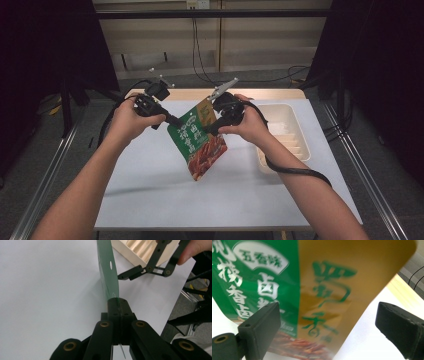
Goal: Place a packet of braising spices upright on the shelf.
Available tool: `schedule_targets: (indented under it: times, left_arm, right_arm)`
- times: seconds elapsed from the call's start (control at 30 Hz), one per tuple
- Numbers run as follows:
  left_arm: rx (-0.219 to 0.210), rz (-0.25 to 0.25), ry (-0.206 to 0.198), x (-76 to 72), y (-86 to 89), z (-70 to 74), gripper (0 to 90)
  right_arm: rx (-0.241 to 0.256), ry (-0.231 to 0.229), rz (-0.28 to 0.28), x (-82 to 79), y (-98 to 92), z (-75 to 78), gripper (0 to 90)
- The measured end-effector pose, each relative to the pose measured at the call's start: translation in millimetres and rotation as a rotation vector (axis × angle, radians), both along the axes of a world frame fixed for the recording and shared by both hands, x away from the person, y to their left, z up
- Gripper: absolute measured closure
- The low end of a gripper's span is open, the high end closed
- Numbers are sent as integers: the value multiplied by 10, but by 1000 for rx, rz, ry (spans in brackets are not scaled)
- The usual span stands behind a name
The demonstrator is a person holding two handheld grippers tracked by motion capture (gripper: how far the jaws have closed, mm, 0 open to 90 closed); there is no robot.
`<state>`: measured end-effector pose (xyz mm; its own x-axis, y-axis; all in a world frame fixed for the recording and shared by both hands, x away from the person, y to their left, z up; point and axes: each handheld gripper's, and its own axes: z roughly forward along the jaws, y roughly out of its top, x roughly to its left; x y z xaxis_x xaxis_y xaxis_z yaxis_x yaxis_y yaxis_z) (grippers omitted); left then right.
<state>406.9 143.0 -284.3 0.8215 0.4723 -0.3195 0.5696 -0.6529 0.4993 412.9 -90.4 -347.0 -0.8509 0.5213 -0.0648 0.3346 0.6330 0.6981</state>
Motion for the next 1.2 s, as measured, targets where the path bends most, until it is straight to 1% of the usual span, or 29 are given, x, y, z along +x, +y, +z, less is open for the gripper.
schedule_targets:
  times: [0.03, 0.1, 0.13, 0.17, 0.23, 0.27, 0.3, 0.33, 0.37, 0.43, 0.47, 0.53, 0.63, 0.7, 0.77, 0.83, 0.87, 0.93, 0.97, 1.03, 1.07, 1.1, 1.13, 1.17, 1.2]
  left_arm:
    - [-1, -4, 0, -6, -14, 7, 900]
    - [5, -22, -2, -3, -29, 18, 900]
    - [-8, -3, -2, -17, -46, 16, 900]
    - [7, -30, -11, -6, -42, 22, 900]
    - [12, -47, -16, -10, -51, 35, 900]
    - [18, -56, -13, -11, -54, 43, 900]
    - [15, -61, -18, -13, -57, 43, 900]
    - [11, -60, -32, -17, -62, 35, 900]
    - [13, -68, -32, -12, -61, 37, 900]
    - [3, -64, -34, -18, -68, 34, 900]
    - [4, -57, -39, -24, -73, 35, 900]
    - [1, -72, -46, -13, -68, 36, 900]
    - [-6, -76, -54, -7, -68, 36, 900]
    - [-8, -77, -54, -5, -69, 36, 900]
    - [-11, -79, -59, -2, -68, 36, 900]
    - [-11, -74, -65, 1, -65, 36, 900]
    - [-13, -73, -64, 1, -64, 34, 900]
    - [-7, -84, -60, 4, -56, 43, 900]
    - [-15, -82, -70, 0, -56, 30, 900]
    - [-8, -91, -75, 2, -42, 31, 900]
    - [-11, -87, -64, -3, -39, 36, 900]
    - [-25, -75, -75, -9, -39, 23, 900]
    - [-24, -79, -72, -9, -37, 23, 900]
    - [-21, -84, -69, -9, -37, 27, 900]
    - [-23, -87, -75, -10, -36, 24, 900]
  right_arm:
    - [2, 6, 0, 8, -5, 17, 58]
    - [-3, 2, -1, 26, -13, 46, 58]
    - [-7, -2, 5, 38, -14, 58, 59]
    - [-1, 2, 5, 48, -16, 66, 60]
    - [1, 18, 16, 62, -11, 85, 65]
    - [-6, 13, 14, 64, -5, 95, 66]
    - [-4, 11, 26, 73, -3, 101, 68]
    - [-7, 17, 32, 82, 4, 108, 68]
    - [-9, 17, 35, 88, 12, 117, 70]
    - [-13, 12, 41, 95, 26, 141, 76]
    - [-9, 17, 45, 99, 33, 151, 76]
    - [-16, 11, 54, 108, 43, 173, 80]
    - [-16, 17, 81, 119, 53, 193, 100]
    - [-26, 13, 102, 122, 64, 200, 109]
    - [-48, 8, 119, 121, 86, 203, 117]
    - [-50, 7, 132, 123, 101, 205, 151]
    - [-50, 2, 145, 118, 106, 209, 152]
    - [-48, -1, 146, 117, 107, 217, 162]
    - [-48, -9, 160, 120, 102, 221, 178]
    - [-52, -15, 171, 122, 75, 246, 244]
    - [-37, -8, 178, 123, 58, 257, 254]
    - [-25, -2, 181, 120, 46, 266, 268]
    - [-22, 1, 188, 114, 36, 276, 303]
    - [-25, -1, 197, 106, 31, 287, 316]
    - [-30, -4, 205, 101, 31, 293, 314]
